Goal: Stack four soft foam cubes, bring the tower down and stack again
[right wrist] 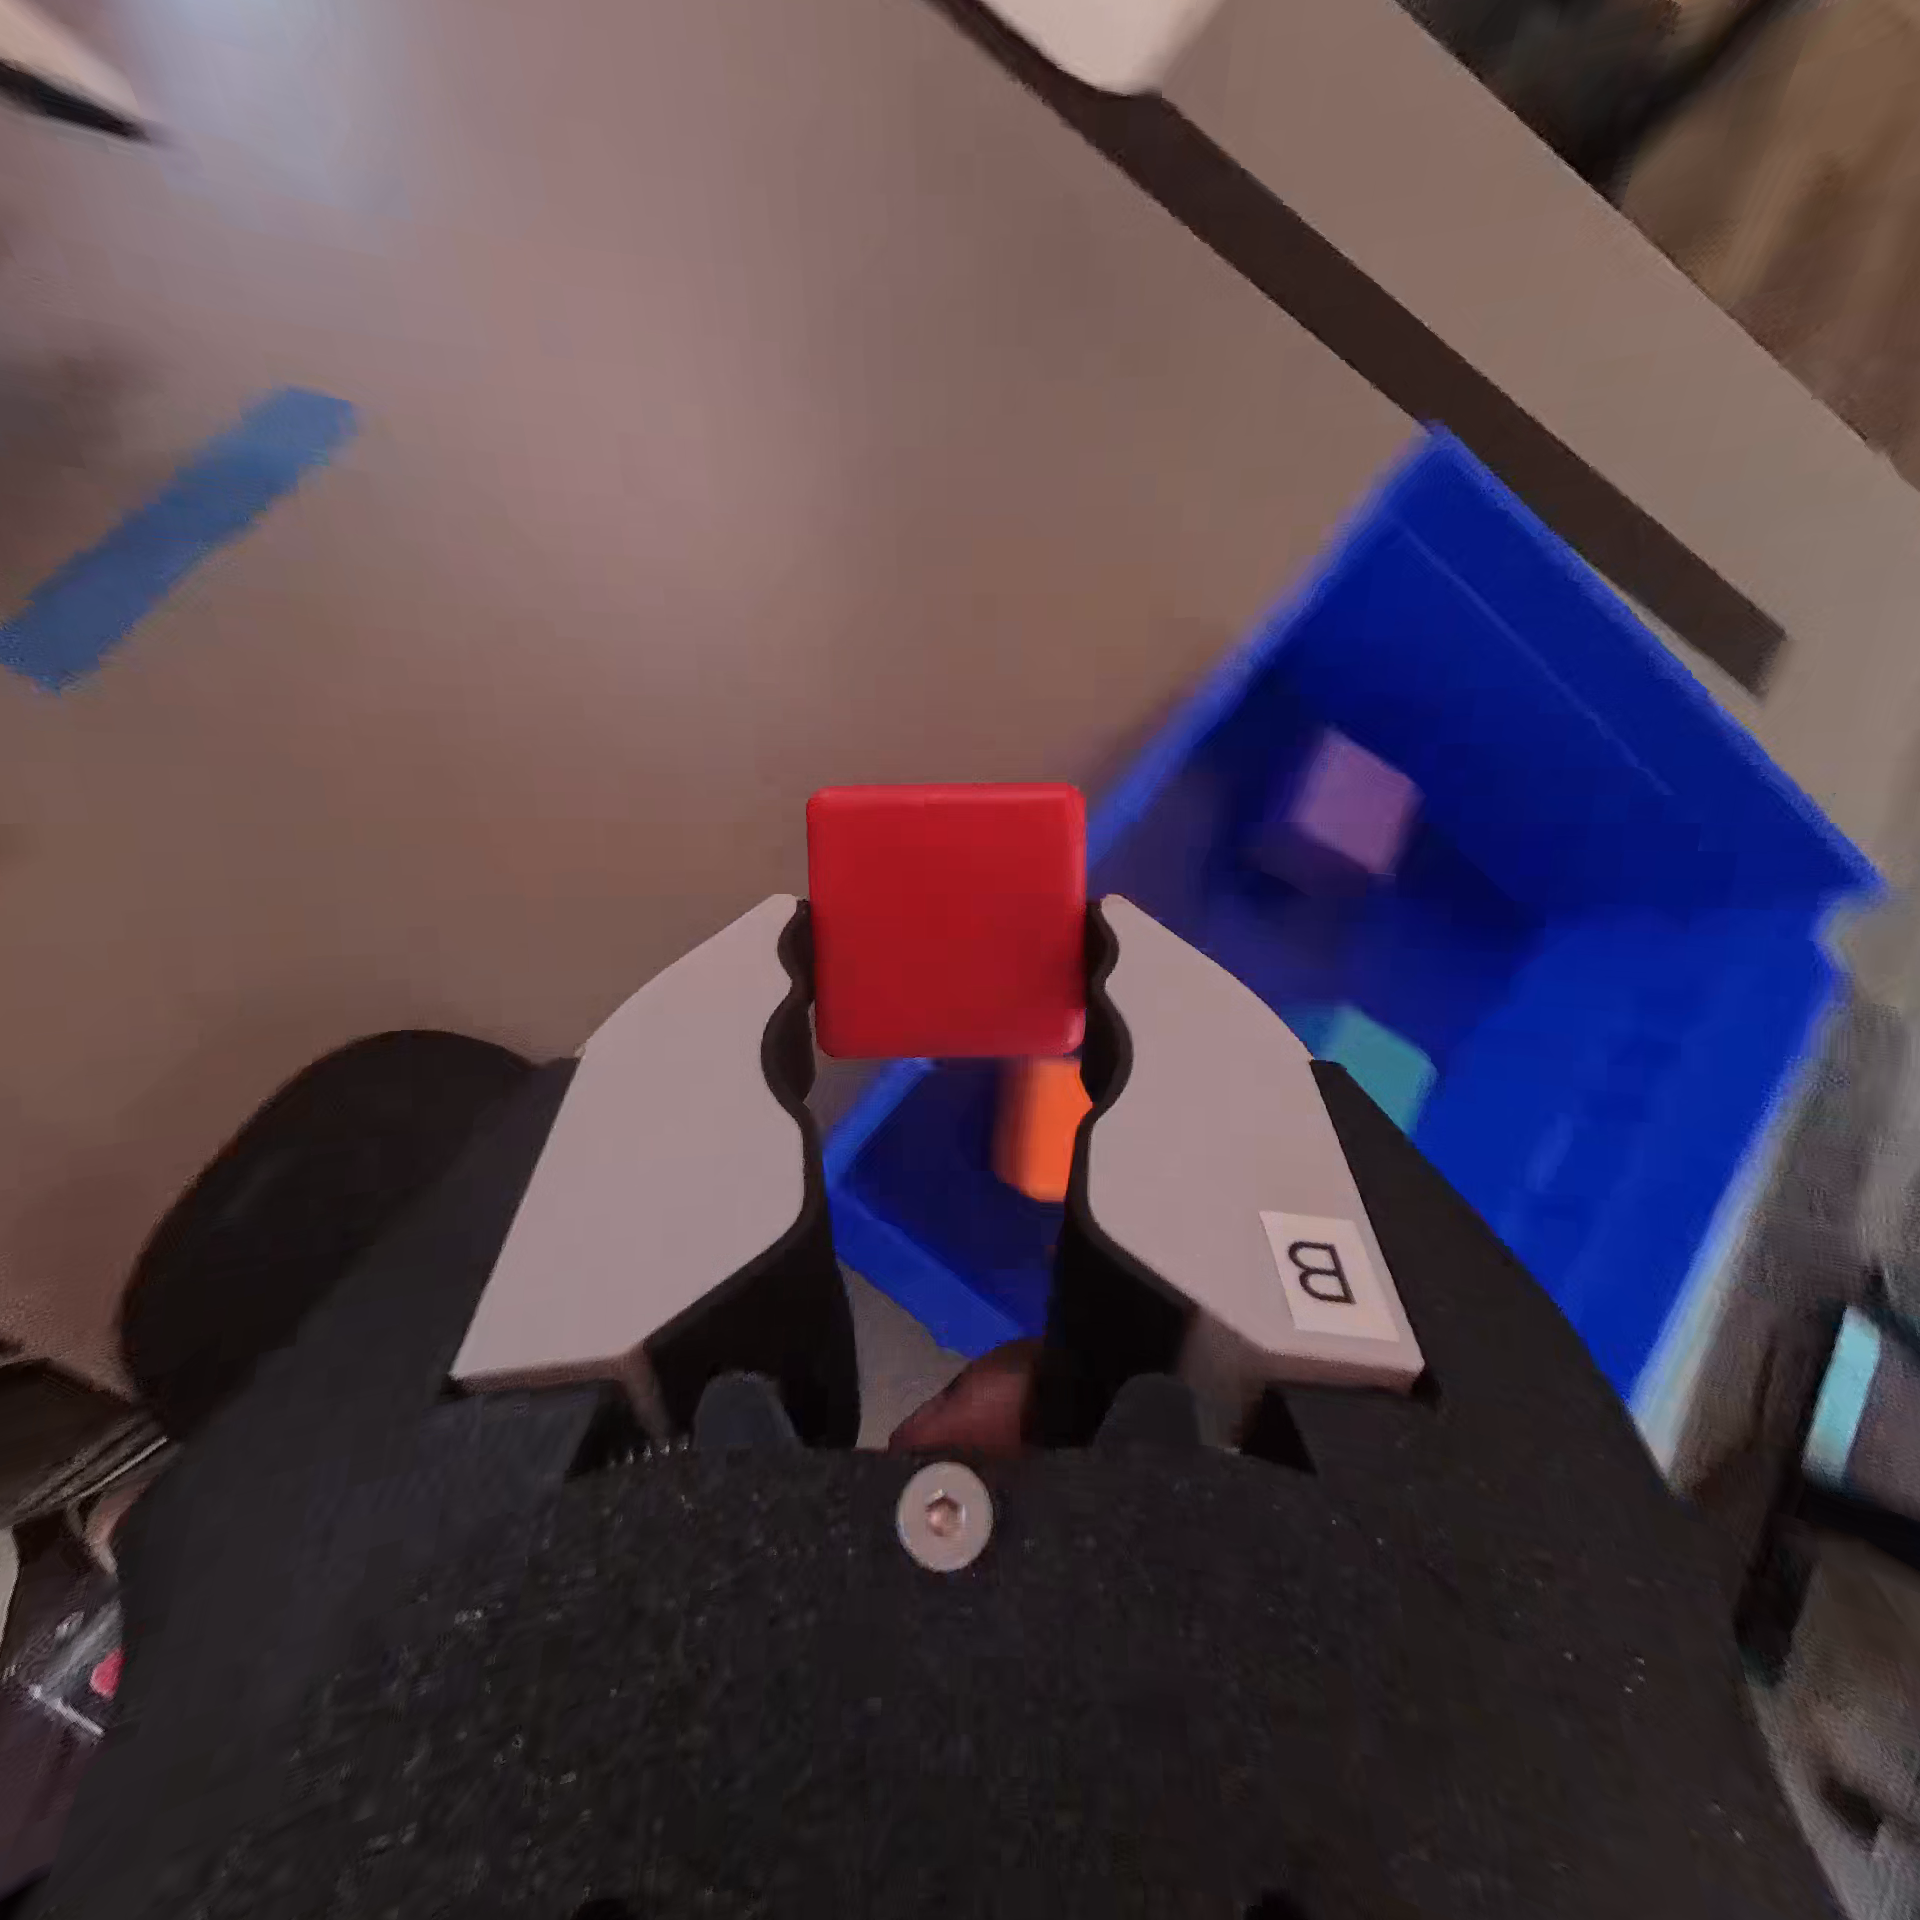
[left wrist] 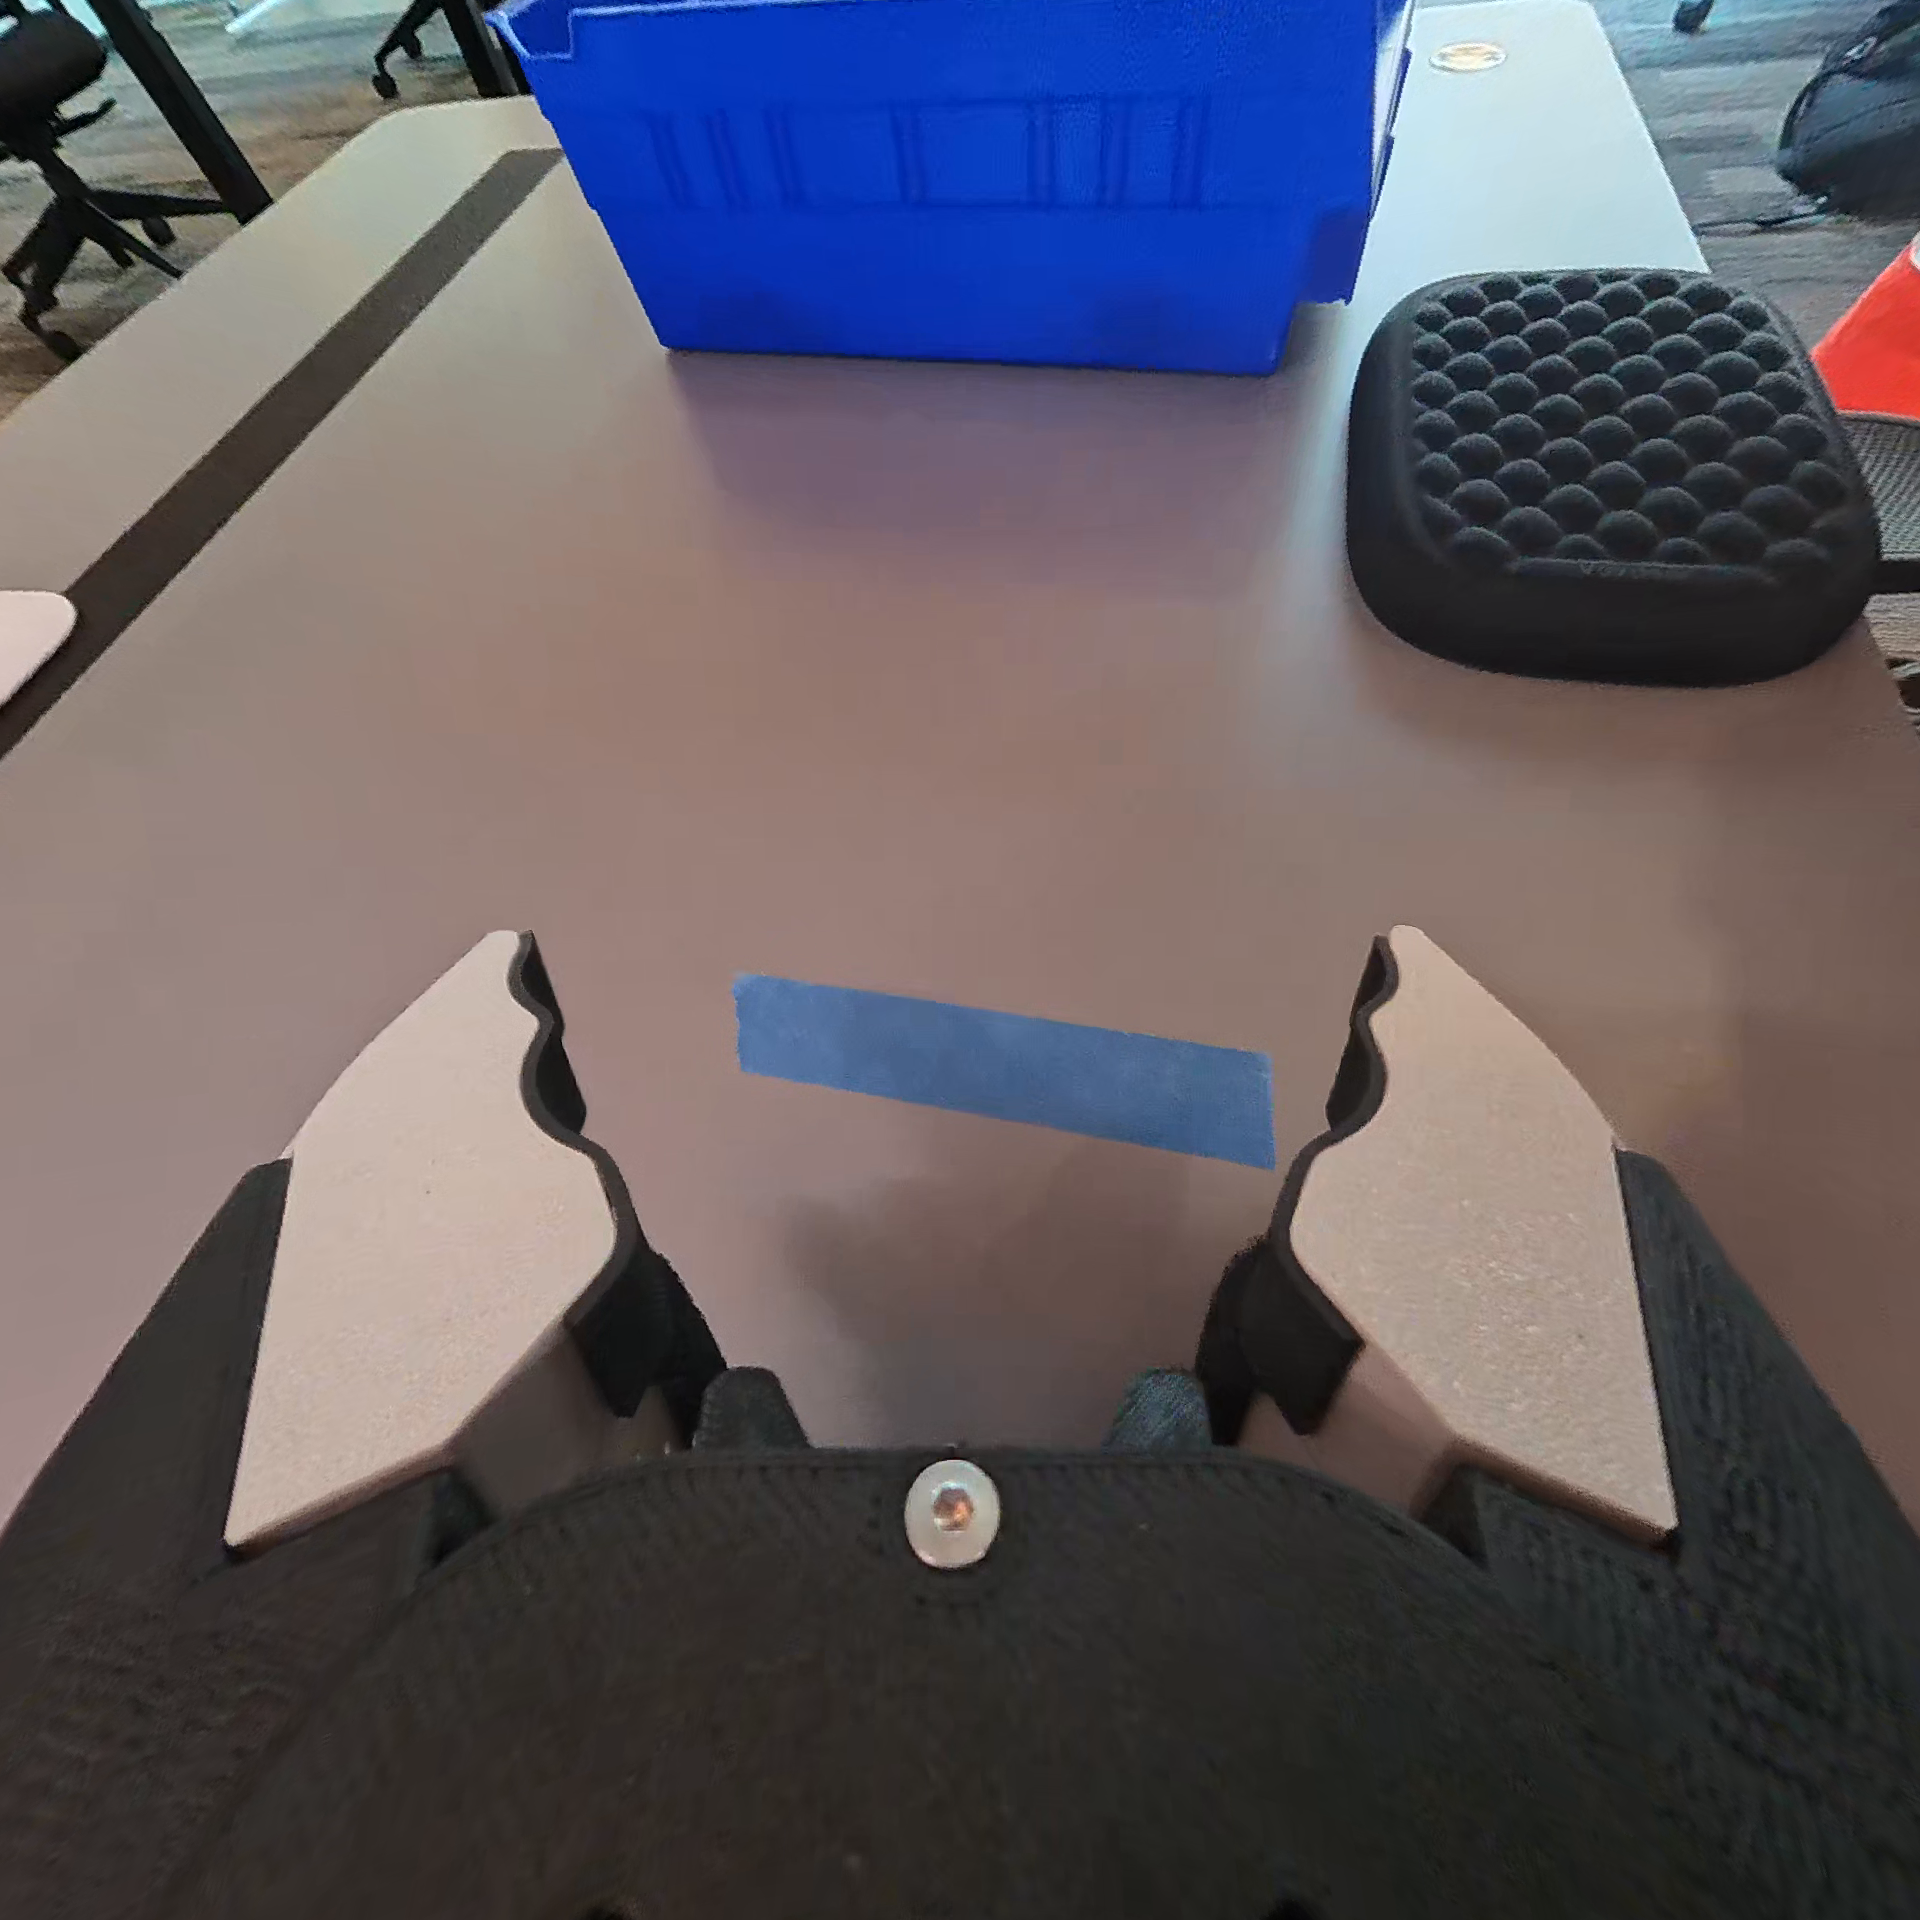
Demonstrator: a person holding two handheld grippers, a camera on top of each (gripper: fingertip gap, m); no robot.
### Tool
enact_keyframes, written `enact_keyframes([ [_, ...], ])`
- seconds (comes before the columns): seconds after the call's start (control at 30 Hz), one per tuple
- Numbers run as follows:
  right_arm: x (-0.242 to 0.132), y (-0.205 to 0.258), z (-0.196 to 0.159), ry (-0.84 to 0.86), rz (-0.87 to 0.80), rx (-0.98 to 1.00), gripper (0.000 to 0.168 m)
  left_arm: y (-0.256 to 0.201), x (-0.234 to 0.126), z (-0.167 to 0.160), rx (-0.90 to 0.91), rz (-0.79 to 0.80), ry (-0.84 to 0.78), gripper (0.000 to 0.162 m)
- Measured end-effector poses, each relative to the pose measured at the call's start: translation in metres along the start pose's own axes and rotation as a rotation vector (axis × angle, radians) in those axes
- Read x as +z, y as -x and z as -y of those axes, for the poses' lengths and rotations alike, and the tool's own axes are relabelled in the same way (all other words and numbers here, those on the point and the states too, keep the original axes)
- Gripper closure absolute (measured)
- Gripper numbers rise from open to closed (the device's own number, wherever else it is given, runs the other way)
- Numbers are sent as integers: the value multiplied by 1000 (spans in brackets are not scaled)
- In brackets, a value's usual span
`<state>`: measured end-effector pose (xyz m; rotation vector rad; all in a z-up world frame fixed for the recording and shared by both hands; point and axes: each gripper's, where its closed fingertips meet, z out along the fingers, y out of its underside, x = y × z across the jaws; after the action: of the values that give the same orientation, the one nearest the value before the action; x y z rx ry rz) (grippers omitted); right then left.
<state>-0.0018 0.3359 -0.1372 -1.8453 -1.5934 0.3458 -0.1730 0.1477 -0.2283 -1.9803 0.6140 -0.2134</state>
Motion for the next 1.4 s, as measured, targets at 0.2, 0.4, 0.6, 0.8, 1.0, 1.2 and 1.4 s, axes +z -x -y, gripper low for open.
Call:
enact_keyframes([
  [0.2,4,-87,-107,220,-247,386,119,6,-4,8,8,43,-47,22],
  [0.4,38,-96,-154,318,-226,497,119,10,-6,8,3,65,-60,23],
  [0.6,50,-95,-171,366,-209,531,118,11,-6,7,1,69,-54,24],
  [0.8,27,-92,-144,233,-259,516,97,13,-19,29,9,165,-96,26],
  [1.0,-9,-66,-74,-157,-262,444,82,28,-124,59,-38,740,-172,61],
  [1.2,-1,-1,-34,-313,-34,425,79,26,-228,-35,-398,1077,-9,91],
  [1.4,43,32,-48,-142,-66,307,88,9,-213,-106,-564,941,158,126],
])
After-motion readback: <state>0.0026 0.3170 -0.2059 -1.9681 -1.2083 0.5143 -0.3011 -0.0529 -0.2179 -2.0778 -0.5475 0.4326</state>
